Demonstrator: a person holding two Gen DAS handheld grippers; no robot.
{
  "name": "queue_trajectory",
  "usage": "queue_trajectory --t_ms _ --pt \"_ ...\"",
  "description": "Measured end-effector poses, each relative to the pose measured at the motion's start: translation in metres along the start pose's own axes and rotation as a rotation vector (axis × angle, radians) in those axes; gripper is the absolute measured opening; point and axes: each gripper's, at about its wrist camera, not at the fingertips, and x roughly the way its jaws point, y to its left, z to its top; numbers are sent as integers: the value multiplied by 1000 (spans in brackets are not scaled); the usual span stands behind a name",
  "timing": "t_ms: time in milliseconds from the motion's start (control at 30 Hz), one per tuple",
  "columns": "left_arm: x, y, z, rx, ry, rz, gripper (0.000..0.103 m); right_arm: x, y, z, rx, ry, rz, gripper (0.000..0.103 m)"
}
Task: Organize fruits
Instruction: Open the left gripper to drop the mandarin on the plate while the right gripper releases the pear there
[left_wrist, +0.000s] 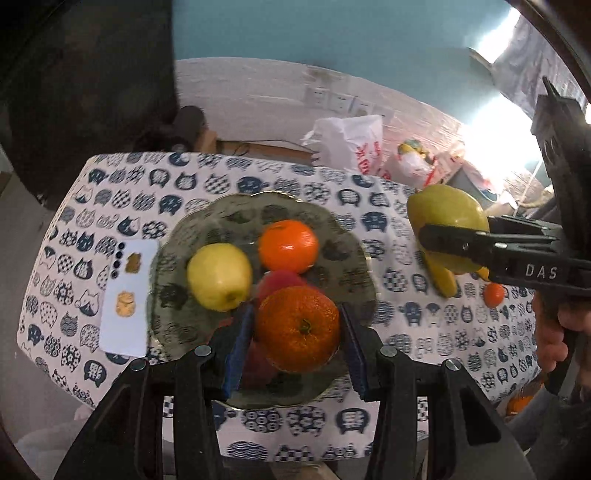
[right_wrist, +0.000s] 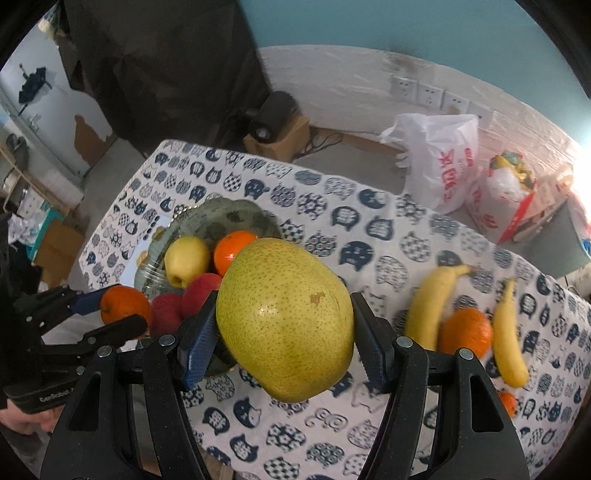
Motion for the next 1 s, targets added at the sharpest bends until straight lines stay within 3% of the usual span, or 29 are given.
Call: queue_trajectory --t_ms 267,833,1000 --pt "7 33 -5 -71 19 12 47 31 20 4 -43 47 -3 67" --pt "15 61 -7 -118 30 43 48 78 40 3 -65 142 -23 68" --pt "25 66 -8 -128 56 60 47 74 43 4 -68 112 -15 68"
